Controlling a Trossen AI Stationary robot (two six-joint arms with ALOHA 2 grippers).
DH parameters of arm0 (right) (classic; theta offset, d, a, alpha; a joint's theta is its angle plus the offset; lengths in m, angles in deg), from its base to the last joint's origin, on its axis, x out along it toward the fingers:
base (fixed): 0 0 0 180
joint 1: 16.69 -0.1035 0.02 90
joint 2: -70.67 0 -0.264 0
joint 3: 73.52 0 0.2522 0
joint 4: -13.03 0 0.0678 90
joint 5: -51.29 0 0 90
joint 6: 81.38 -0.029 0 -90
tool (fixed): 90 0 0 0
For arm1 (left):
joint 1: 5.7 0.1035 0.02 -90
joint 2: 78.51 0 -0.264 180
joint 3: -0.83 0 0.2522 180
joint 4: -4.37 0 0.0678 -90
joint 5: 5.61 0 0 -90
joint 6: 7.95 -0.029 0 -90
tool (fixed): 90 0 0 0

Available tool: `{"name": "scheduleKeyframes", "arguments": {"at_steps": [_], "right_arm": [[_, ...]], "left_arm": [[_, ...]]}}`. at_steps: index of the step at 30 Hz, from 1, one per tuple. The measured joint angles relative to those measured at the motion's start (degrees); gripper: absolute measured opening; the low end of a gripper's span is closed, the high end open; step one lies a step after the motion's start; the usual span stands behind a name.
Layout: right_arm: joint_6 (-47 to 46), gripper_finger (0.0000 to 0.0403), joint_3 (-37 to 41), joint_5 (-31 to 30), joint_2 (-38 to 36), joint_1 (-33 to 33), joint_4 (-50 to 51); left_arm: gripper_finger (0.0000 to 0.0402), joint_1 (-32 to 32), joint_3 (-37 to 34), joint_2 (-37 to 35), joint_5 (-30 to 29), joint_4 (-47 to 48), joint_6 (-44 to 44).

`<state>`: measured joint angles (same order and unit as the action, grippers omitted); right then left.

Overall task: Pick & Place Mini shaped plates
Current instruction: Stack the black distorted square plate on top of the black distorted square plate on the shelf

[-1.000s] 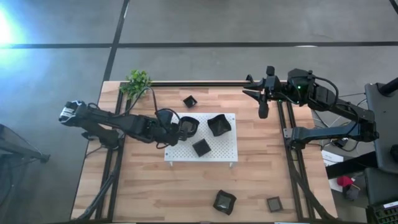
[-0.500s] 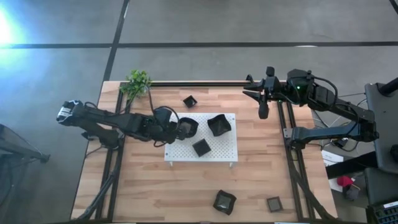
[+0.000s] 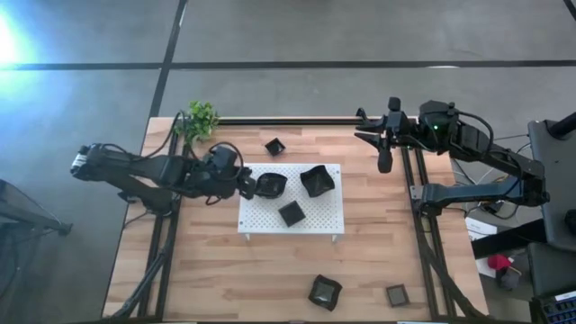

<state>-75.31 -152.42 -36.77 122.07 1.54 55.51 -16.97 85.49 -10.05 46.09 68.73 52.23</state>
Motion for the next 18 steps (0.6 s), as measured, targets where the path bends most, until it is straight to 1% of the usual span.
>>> {"name": "scheduleKeyframes", "arguments": {"at_steps": [3, 7, 9, 13, 18], "right_arm": [[-1.2, 0.0064, 0.0, 0.0, 0.0, 0.0, 0.8], [-0.9, 0.0057, 0.0, -0.1, 0.0, -0.5, 5.2], [-1.1, 0.0045, 0.1, -0.2, 0.0, -1.9, 7.5], [-2.7, 0.0013, 0.6, -0.8, 0.1, -7.9, 10.2], [-6.8, 0.0011, 1.0, -6.7, 0.1, -17.7, 15.0]], "left_arm": [[0.0057, 0.2, 0.0, -0.5, -2.2, 0.0, -1.1], [0.0057, 0.1, 0.0, -0.4, -2.3, 0.0, -7.2], [0.0057, -0.2, 0.0, -0.2, -2.3, 0.0, -8.4], [0.0057, -1.0, 0.0, -0.1, -2.1, -0.4, -11.1], [0.0057, -2.9, 0.0, -0.1, -2.1, -0.8, -14.7]]}}
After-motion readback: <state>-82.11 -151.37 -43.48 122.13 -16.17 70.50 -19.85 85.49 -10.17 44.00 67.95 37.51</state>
